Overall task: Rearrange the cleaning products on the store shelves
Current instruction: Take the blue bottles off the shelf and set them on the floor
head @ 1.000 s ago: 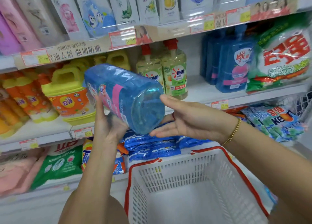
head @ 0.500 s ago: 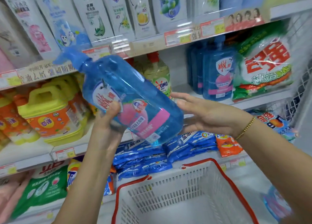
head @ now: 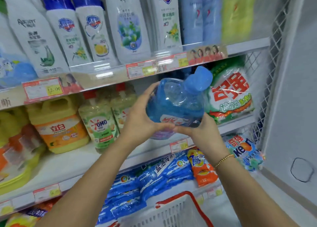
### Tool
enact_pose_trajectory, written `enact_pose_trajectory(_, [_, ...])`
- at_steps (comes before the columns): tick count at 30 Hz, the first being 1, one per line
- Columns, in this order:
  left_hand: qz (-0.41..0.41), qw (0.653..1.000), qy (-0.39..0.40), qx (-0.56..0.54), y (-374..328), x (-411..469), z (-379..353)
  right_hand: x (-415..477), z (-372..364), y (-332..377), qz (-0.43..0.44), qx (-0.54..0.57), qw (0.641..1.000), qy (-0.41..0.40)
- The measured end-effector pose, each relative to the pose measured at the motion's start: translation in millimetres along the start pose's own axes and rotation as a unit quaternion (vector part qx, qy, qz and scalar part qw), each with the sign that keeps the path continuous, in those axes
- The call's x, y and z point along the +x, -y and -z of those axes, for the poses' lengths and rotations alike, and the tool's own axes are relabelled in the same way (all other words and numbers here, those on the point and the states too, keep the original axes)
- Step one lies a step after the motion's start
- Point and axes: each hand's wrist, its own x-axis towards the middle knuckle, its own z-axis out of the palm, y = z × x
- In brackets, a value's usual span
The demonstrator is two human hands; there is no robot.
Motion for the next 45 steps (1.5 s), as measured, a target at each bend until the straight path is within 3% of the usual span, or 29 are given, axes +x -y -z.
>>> enact_pose_trajectory(5, [0.072, 0.991, 0.106, 0.037, 6.5, 29.9, 11.4, 10.4, 9.5, -5.3, -0.061, 0.006, 0.997, 0.047])
enact_pose_trajectory(9, [0.141, 0.98, 0.139, 0.033, 16.1, 41.2, 6.0, 15.0, 7.1, -17.8, -0.164, 0.101, 0.978, 0.085])
enact_pose_trajectory(13, [0.27, 0.956, 0.094, -0.067, 35.6, 52.7, -4.4, 26.6, 6.7, -24.6, -0.209, 0.175, 0.96, 0.058])
enact_pose_trajectory(16, [0.356, 0.925, 0.065, -0.118, 55.2, 56.6, -10.7, 38.3, 8.5, -32.1, -0.225, 0.159, 0.961, 0.032])
enact_pose_trajectory(21, [0.392, 0.904, -0.043, -0.168, 72.4, 69.7, -21.9, 50.8, 11.7, -50.7, -0.236, 0.074, 0.964, 0.094])
enact_pose_trajectory(24, [0.415, 0.892, -0.074, -0.162, 78.7, 83.1, -25.9, 52.6, 18.0, -71.2, -0.24, 0.012, 0.967, 0.088])
enact_pose_trajectory(27, [0.42, 0.887, -0.081, -0.173, 77.3, 95.3, -27.2, 55.3, 12.7, -78.3, -0.206, 0.028, 0.976, 0.066])
enact_pose_trajectory(31, [0.404, 0.89, -0.118, -0.176, 75.1, 107.4, -30.2, 64.1, -18.5, -80.9, -0.11, 0.017, 0.989, 0.096])
enact_pose_trajectory(36, [0.319, 0.924, -0.179, -0.107, 94.1, 100.2, -46.3, 82.4, -38.1, -104.5, -0.109, 0.055, 0.992, 0.04])
enact_pose_trajectory(39, [0.272, 0.938, -0.208, -0.059, 109.3, 88.0, -55.2, 88.5, -43.9, -106.5, -0.102, -0.024, 0.994, 0.006])
enact_pose_trajectory(42, [0.251, 0.94, -0.217, -0.076, 115.9, 80.8, -57.9, 92.8, -44.3, -108.1, -0.082, -0.161, 0.983, 0.013])
enact_pose_trajectory(45, [0.241, 0.938, -0.232, -0.086, 117.0, 73.3, -62.7, 93.2, -42.7, -112.6, -0.067, -0.206, 0.976, 0.005])
